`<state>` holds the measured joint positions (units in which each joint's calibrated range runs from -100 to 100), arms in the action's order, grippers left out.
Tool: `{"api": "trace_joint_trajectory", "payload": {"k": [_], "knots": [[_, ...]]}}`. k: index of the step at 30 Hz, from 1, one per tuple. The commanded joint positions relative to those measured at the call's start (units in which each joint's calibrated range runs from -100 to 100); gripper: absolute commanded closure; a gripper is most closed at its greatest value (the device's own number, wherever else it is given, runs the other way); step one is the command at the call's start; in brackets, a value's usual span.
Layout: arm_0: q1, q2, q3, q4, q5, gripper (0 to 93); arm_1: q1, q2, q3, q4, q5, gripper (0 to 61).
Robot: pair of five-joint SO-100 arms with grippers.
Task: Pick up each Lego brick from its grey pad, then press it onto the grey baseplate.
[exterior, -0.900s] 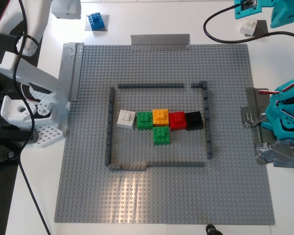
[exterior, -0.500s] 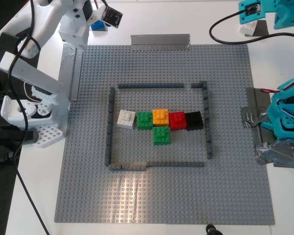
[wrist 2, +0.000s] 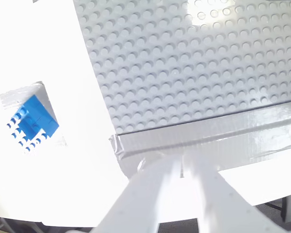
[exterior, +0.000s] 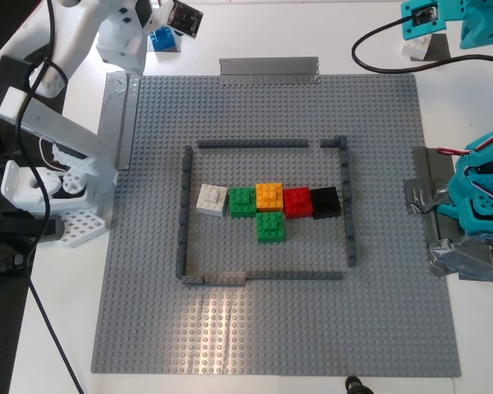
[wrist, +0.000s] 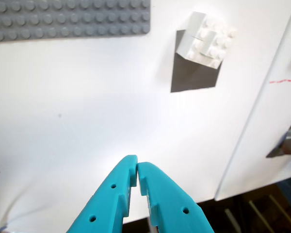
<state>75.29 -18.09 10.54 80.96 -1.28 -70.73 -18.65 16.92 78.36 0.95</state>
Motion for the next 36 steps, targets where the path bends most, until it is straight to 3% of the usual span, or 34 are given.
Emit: {"api": "trace_joint_trajectory", "payload": {"k": [1, 4, 7, 10, 18, 23, 29, 36], "knots": [[0.4, -1.7, -0.6, 0.0, 0.4, 92.7, -1.9, -2.6, -4.8, -0.7, -0.5, 57.1], [0.4, -1.7, -0.5, 0.1, 0.4, 92.7, -3.1, -2.7, -6.0, -3.2, 0.8, 53.6], [0.4, -1.7, -0.6, -0.2, 0.5, 92.7, -2.6, -1.8, -6.0, -5.8, -0.8, 59.7], [0.4, -1.7, -1.3, -0.5, 0.6, 92.7, -2.6, -0.5, -6.2, -8.8, -0.8, 61.1], [0.4, -1.8, -1.3, 0.1, 4.9, 92.7, -5.3, -4.0, 4.1, -28.6, 0.5, 61.2], [1.8, -1.8, -1.3, 0.1, 10.9, 92.7, -6.9, 4.0, -1.8, -29.7, 1.9, 61.2], [2.2, -1.8, -3.4, 0.2, 14.4, 92.7, -8.2, 21.5, -24.7, -19.3, 3.4, 61.2], [3.5, -1.8, -9.3, 0.2, 24.1, 92.7, -7.7, 26.1, -28.3, -20.3, 4.0, 61.2]]}}
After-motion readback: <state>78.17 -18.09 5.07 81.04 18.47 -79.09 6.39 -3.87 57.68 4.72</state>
